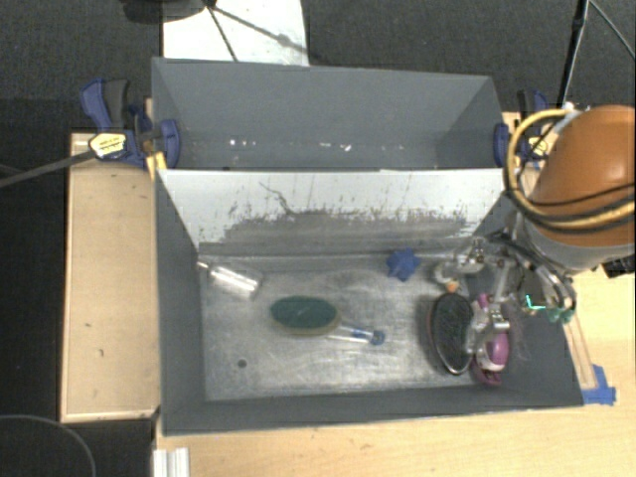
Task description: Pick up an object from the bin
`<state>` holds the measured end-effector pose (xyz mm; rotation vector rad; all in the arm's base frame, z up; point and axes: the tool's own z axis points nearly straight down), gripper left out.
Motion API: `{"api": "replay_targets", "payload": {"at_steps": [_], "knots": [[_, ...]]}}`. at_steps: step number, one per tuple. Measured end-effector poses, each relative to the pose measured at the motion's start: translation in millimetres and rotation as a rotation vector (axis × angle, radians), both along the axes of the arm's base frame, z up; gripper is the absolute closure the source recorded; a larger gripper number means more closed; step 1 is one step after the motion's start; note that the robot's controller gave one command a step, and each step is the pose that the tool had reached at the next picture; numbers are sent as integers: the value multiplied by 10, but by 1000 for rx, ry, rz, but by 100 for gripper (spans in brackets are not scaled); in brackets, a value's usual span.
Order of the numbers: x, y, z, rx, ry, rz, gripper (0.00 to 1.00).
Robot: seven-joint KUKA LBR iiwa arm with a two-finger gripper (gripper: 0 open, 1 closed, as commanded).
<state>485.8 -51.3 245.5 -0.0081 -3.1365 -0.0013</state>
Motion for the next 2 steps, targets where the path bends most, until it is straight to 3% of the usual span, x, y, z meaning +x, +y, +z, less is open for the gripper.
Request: {"api": "replay_targets", "payload": {"at_steps": [1,2], "knots": [[117,-363,-1741,0,-11,711,0],[307,-251,-1445,1,-11,1165,0]]}}
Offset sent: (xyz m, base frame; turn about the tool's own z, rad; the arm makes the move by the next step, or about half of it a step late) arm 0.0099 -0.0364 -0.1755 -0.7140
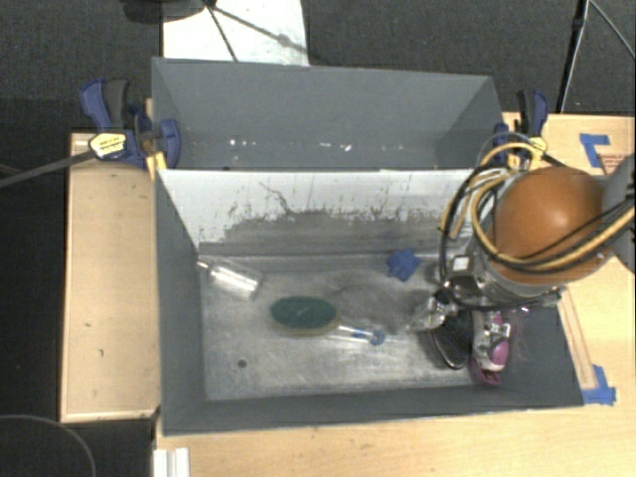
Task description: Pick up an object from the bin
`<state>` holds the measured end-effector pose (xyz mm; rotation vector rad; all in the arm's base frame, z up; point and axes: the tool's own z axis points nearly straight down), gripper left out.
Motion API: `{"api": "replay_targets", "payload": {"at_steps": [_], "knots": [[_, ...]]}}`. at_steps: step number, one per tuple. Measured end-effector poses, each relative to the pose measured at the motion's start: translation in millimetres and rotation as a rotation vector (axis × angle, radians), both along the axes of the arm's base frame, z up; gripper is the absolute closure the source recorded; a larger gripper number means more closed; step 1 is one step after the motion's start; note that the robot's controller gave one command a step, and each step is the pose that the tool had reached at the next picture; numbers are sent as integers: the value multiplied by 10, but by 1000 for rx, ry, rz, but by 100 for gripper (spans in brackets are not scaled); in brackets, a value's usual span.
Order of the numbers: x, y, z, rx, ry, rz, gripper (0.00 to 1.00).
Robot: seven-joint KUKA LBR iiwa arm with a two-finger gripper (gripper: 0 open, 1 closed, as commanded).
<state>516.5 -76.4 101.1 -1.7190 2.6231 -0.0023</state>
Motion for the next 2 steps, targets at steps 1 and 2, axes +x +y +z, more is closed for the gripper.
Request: {"api": "replay_targets", "payload": {"at_steps": [1,2], "knots": [[151,79,30,-1,2,413,0],[157,83,-184,-3,-11,787,0]]}}
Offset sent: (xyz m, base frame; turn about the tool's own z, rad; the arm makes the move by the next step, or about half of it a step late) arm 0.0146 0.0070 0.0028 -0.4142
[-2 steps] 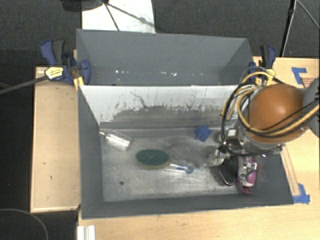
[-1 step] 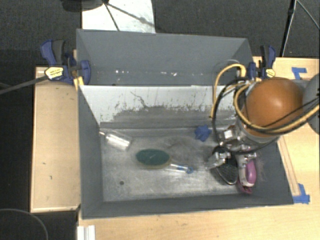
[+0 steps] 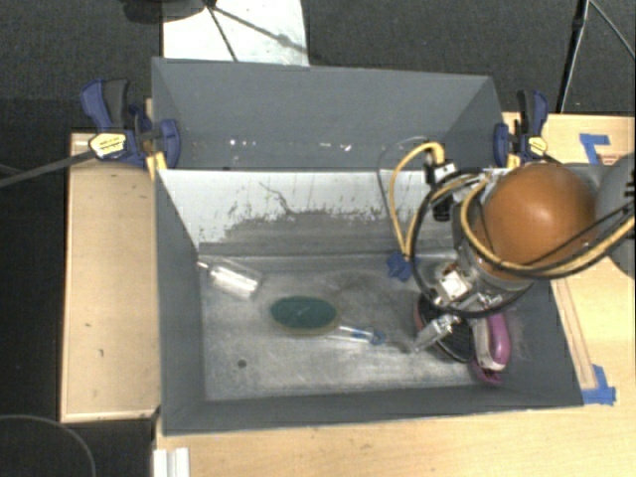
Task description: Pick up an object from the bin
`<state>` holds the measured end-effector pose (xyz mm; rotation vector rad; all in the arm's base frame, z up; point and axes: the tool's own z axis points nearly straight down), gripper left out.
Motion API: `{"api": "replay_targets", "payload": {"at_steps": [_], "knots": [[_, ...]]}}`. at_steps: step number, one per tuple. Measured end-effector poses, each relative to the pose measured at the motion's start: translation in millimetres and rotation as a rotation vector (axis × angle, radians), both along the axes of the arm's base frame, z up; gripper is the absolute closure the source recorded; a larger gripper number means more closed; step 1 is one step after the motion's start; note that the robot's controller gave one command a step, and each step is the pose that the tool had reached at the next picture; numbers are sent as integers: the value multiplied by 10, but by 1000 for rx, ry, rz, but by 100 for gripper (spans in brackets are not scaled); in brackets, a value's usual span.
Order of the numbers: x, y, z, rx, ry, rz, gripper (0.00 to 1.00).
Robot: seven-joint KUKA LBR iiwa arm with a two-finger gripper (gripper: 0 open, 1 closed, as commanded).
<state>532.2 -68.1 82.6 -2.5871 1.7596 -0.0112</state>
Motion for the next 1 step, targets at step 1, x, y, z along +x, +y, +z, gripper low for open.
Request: {"api": "replay_targets", "payload": {"at_steps": [1], "knots": [[-173,66,-10,-19,0,385,0]]}}
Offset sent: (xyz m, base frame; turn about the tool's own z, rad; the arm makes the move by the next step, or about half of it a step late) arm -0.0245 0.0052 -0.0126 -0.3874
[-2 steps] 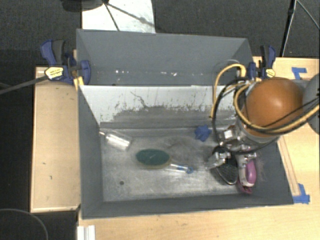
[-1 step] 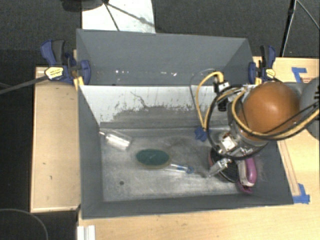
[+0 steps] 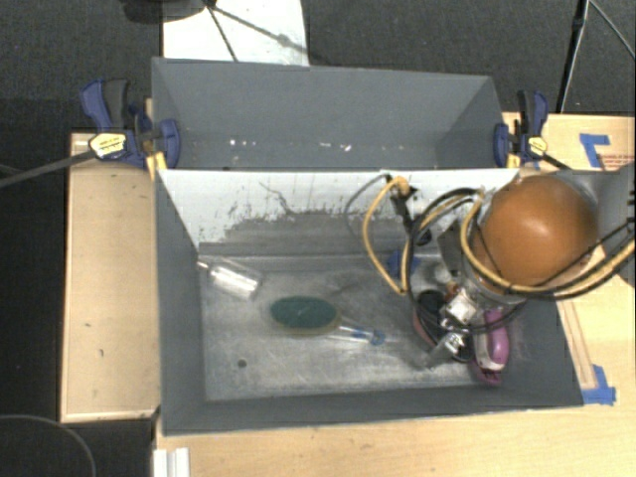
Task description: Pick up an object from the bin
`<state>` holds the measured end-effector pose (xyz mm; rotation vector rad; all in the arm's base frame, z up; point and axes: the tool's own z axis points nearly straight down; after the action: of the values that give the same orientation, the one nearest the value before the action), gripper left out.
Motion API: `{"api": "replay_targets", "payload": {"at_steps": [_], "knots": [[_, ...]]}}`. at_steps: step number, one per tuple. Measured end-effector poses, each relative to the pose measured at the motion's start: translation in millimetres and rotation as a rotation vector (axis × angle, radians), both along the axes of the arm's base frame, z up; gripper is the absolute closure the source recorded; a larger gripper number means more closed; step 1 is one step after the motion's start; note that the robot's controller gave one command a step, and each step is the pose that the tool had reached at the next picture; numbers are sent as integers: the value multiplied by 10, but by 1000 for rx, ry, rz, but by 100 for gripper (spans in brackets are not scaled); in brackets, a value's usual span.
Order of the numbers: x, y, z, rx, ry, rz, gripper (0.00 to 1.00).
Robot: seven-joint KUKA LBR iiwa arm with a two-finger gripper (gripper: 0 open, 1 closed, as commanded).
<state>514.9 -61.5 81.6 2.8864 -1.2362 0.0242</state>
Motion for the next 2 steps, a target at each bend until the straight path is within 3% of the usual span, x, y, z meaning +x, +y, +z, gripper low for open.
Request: {"api": "replay_targets", "payload": {"at_steps": [1,2], "knots": [[-15,-27,-39,1,2,-7,100],[-8,-21,307,9,12,-13,100]]}}
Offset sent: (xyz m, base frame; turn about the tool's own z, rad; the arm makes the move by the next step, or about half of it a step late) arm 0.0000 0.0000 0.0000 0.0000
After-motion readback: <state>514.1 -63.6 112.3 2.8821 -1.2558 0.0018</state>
